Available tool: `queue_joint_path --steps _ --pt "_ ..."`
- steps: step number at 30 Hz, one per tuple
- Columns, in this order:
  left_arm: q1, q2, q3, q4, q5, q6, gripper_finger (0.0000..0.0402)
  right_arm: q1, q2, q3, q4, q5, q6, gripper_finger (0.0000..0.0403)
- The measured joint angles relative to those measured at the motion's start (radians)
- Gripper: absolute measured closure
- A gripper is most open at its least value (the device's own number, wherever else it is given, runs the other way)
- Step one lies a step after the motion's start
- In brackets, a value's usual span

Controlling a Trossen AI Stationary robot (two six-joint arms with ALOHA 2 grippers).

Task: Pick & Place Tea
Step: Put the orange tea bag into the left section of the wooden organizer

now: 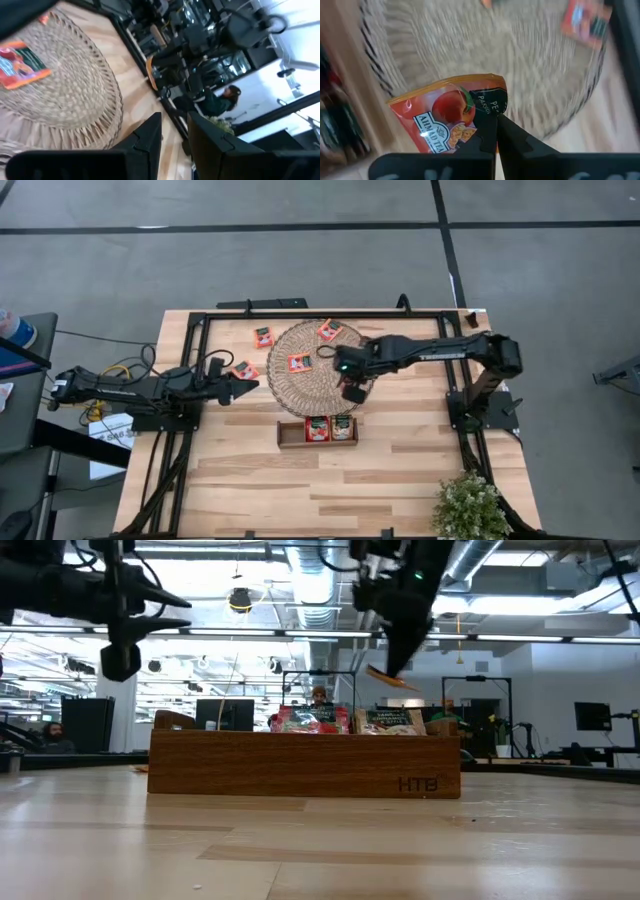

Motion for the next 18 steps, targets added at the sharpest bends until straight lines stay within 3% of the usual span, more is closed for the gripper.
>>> queue_joint_path --steps 12,18 --pt "0.000 0.248 0.194 0.007 0.039 0.034 0.0315 0.079 0.281 0.478 -0.052 0.039 -0.126 0.0403" --pt "0.000 0.360 0.311 -0.029 0.037 0.067 0.0315 0.109 0.353 0.618 -0.106 0.037 -0.170 0.0403"
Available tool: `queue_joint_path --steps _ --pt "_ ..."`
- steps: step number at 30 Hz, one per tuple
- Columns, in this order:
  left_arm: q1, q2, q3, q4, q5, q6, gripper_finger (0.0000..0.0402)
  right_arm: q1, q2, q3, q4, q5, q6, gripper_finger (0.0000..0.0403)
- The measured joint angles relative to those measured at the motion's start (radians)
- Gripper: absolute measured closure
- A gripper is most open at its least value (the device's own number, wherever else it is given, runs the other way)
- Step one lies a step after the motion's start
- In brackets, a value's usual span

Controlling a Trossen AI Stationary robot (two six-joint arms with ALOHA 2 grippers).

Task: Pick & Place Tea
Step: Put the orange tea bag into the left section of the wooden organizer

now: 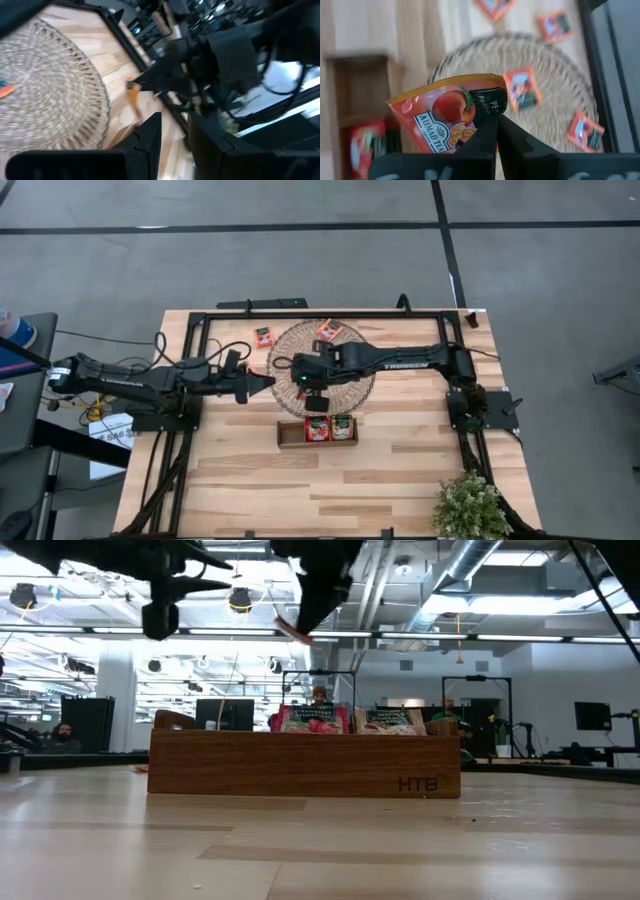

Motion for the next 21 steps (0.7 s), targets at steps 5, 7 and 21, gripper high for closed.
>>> queue_joint_path --steps 5,7,21 --pt "0.000 0.092 0.070 -0.042 -0.005 0.024 0.0315 0.014 -0.010 0.011 -0.014 0.003 -0.009 0.0403" --pt "0.000 0.119 0.088 -0.043 -0.007 0.024 0.0315 0.014 -0.016 0.009 -0.025 0.010 -0.010 0.0403" --pt "0.000 0.314 0.198 -0.031 0.024 0.043 0.0315 0.016 -0.020 0.010 -0.028 -0.009 -0.011 0.0403"
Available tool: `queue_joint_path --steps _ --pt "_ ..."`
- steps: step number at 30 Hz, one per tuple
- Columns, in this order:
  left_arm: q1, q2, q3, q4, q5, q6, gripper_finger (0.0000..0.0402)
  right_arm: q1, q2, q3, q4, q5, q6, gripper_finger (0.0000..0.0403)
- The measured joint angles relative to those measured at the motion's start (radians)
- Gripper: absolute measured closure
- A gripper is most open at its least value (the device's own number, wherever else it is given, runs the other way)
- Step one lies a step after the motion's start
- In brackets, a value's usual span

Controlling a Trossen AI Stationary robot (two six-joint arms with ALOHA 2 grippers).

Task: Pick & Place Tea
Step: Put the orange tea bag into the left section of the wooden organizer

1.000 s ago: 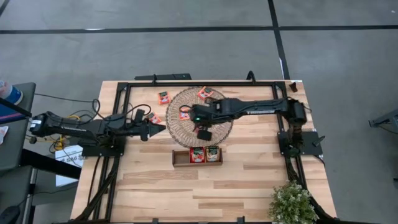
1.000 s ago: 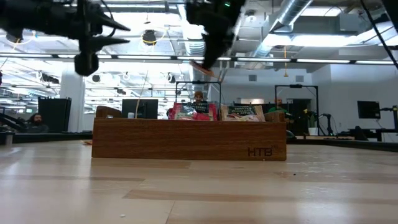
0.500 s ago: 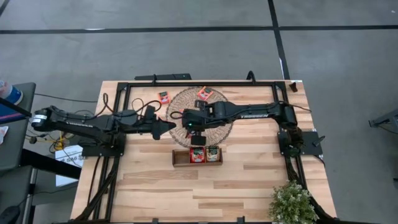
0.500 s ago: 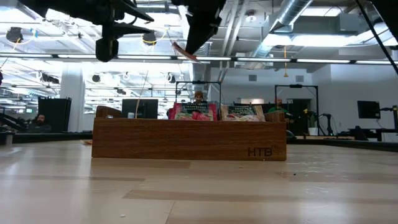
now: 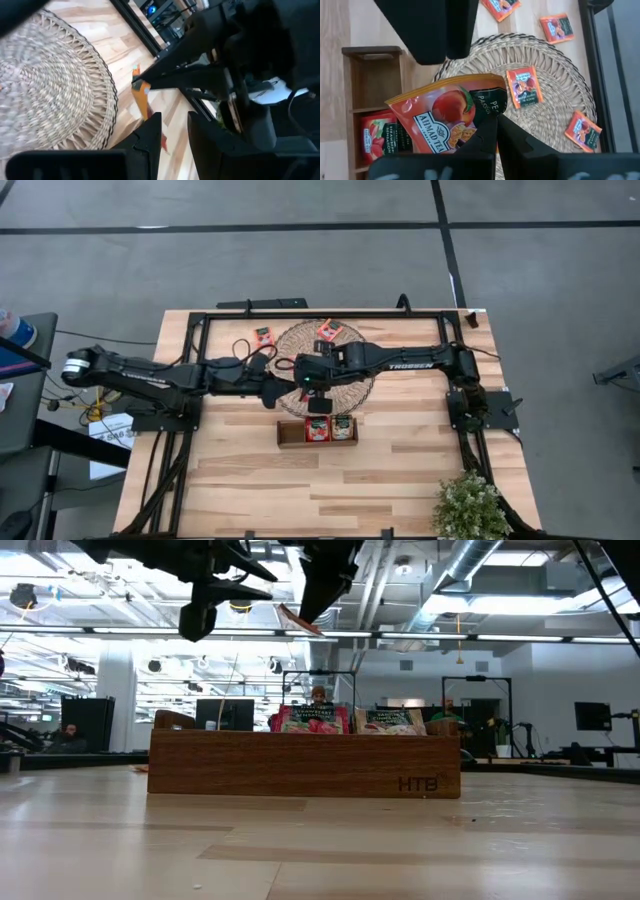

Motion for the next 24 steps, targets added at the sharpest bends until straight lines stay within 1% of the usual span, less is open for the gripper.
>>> queue_joint_path --steps 7,18,24 --pt "0.015 0.018 0.031 0.001 -0.019 0.032 0.0315 0.000 0.000 0.000 -0.003 -0.001 -0.001 0.0403" --pt "0.024 0.018 0.031 -0.034 -0.043 0.048 0.0315 -0.009 0.000 0.000 -0.045 -0.005 0.001 0.0403" --pt "0.032 0.018 0.031 -0.036 -0.053 0.048 0.0315 -0.009 0.000 0.000 -0.055 -0.034 0.002 0.0403"
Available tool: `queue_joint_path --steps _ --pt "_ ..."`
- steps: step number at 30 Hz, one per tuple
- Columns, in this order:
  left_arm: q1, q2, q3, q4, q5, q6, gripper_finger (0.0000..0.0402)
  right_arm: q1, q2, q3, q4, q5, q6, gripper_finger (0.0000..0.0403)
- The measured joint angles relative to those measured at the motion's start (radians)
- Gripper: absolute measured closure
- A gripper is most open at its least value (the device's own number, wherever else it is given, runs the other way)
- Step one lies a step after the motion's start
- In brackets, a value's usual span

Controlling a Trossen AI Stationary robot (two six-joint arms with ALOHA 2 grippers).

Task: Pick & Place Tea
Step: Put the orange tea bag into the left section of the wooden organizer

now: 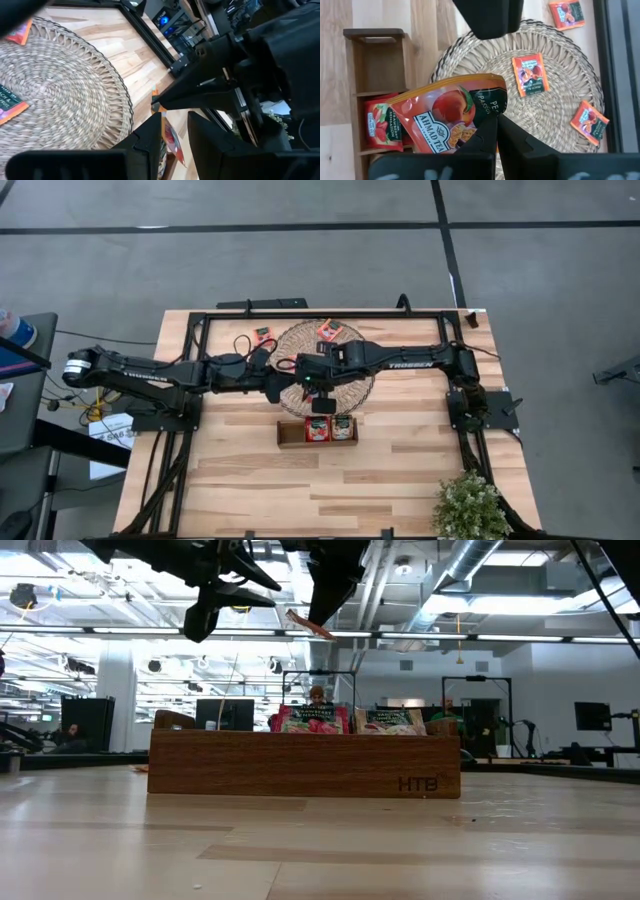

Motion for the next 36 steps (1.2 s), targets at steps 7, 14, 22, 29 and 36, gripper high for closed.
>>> queue_joint_path --steps 7,14,22,29,36 --pt "0.007 0.000 0.000 0.000 0.012 -0.016 0.0315 -0.006 0.000 0.000 0.004 -0.019 0.000 0.0403" --pt "0.006 0.000 -0.001 0.004 0.016 -0.027 0.0315 -0.006 0.000 0.000 0.007 -0.022 0.000 0.0403" --pt "0.004 0.000 -0.001 0.008 0.009 -0.055 0.0315 -0.006 0.000 0.000 0.008 -0.021 0.000 0.0403" --pt "0.001 0.010 -0.001 0.017 -0.005 -0.086 0.0315 -0.013 0.000 0.000 0.006 -0.021 0.000 0.0403" --pt "-0.043 0.013 -0.003 0.019 -0.102 -0.121 0.0315 -0.012 0.000 0.000 -0.008 -0.021 0.000 0.0403"
